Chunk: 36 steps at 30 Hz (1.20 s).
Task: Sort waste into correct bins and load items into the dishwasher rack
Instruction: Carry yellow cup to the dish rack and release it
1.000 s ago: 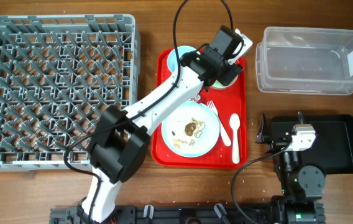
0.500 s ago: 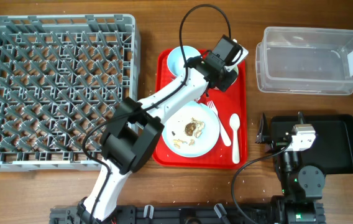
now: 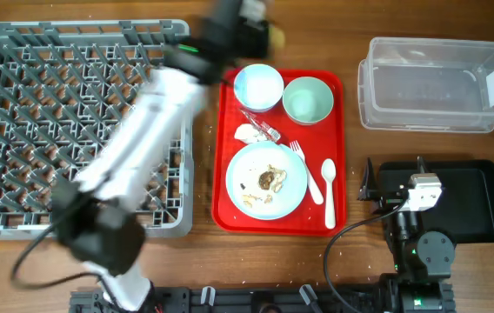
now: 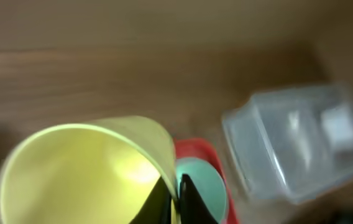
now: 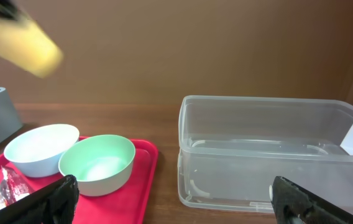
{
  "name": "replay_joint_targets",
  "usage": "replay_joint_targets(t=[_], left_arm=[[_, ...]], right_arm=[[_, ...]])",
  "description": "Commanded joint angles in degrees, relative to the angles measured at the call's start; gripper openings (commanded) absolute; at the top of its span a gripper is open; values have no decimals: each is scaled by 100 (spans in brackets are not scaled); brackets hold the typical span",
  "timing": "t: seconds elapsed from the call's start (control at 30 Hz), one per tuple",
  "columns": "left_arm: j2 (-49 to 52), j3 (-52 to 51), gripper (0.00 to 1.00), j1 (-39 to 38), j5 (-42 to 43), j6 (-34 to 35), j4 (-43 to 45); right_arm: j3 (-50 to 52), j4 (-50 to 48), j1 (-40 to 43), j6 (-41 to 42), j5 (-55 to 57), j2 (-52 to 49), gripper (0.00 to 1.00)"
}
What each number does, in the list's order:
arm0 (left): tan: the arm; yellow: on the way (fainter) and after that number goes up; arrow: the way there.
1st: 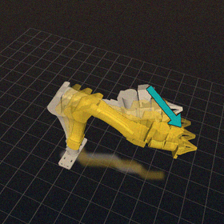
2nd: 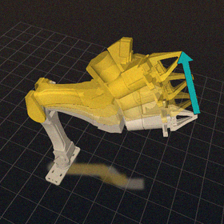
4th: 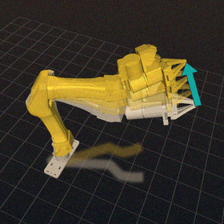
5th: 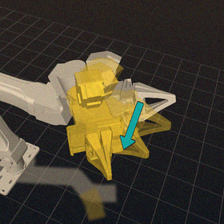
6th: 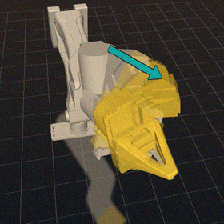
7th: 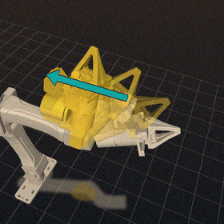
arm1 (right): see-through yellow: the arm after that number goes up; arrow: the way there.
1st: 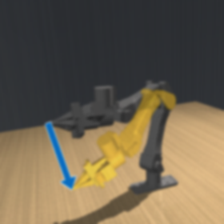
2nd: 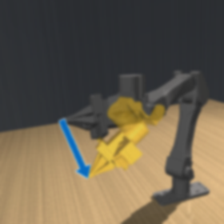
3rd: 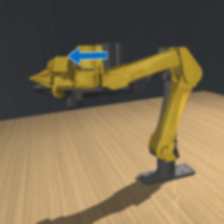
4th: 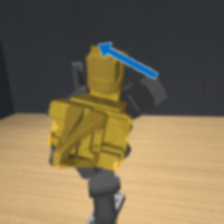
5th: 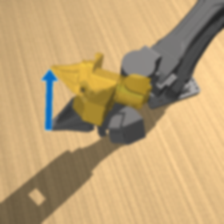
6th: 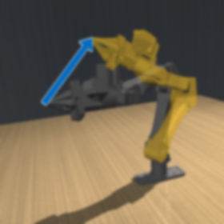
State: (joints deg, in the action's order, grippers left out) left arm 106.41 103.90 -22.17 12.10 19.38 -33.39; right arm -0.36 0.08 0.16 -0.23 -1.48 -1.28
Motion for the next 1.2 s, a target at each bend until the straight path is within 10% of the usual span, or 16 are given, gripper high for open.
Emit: replay_joint_targets(t=[0.0, 0.23, 1.17], left_arm=[[-96, -4, 4, 2218, 3447, 1115, -164], [1158, -94, 4, 5097, 7322, 1115, -483], [2468, -98, 4, 5097, 6592, 1119, -846]], right_arm=[[4, -20, -4, 59, -76, 31, 100], [4, -20, -4, 61, -74, 31, 100], [4, -20, -4, 61, -74, 31, 100]])
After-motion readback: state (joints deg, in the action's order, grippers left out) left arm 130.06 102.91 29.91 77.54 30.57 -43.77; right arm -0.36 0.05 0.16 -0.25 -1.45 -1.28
